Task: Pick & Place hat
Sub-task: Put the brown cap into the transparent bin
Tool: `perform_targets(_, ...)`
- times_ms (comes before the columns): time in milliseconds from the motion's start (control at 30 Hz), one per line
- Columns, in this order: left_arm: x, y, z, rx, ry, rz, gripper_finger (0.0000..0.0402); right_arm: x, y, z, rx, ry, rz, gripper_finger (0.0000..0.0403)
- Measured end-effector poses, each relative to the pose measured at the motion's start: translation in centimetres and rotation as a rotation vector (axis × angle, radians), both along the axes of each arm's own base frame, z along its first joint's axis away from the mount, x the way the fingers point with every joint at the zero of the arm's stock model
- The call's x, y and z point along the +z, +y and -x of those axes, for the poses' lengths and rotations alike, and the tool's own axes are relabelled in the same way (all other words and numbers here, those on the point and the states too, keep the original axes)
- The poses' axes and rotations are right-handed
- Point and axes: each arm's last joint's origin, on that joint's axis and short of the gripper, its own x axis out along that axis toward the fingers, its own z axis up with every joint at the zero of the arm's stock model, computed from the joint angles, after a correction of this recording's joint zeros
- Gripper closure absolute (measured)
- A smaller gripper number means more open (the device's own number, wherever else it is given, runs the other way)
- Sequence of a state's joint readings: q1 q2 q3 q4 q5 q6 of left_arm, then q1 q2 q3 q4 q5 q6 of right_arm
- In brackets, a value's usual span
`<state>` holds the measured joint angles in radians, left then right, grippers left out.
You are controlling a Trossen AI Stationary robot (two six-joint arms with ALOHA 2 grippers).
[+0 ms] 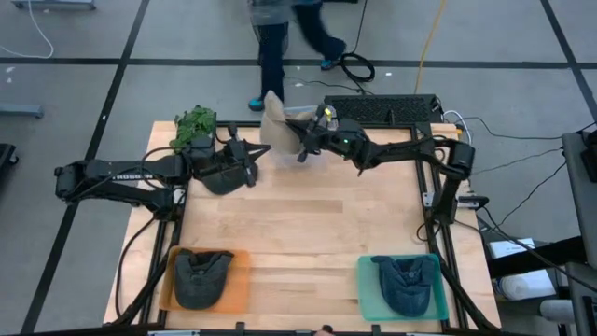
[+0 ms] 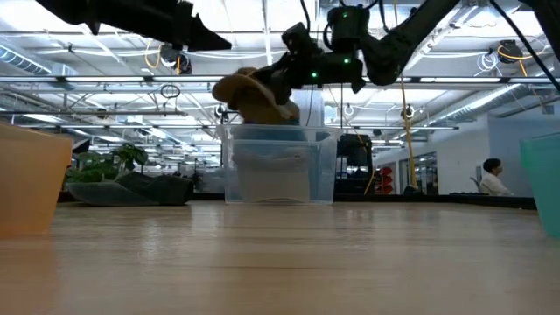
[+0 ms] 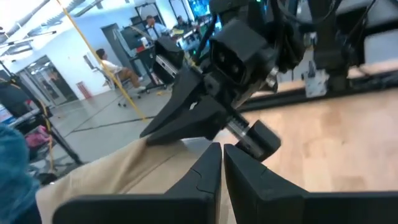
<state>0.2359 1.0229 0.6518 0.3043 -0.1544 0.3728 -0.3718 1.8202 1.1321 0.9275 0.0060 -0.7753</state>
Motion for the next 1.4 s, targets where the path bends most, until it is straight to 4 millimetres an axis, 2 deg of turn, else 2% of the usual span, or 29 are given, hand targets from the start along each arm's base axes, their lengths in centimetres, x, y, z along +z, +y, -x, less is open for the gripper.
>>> perform_targets(200,-0.6,1.3,0.5,0.066,0.064,0.006,0.0371,0.5,1.3,-1.1,0.108,-0.037,-0.031,0.0403)
perform_targets(400,-0.8,2.3,0.9,0.114,0.061,0.061,0.0371,1.7,2.7,-1.0,0.145,-0.082,-0.056,0.0403)
perform_targets(533,-0.8,2.5,0.9,0.102,0.054,0.084,0.0371,1.5,3.3,-1.3,0.151,-0.069,-0.064,0.0403)
perform_targets(1033,-0.6,2.4,0.8,0.032,0.024,0.116,0.0371,1.0,3.2,-1.4,0.103,-0.03,-0.12,0.0403)
perform_targets(1400,-0.6,2.4,0.8,0.032,0.023,0.12,0.0371,0.6,2.2,-1.1,0.036,-0.005,-0.15,0.0403)
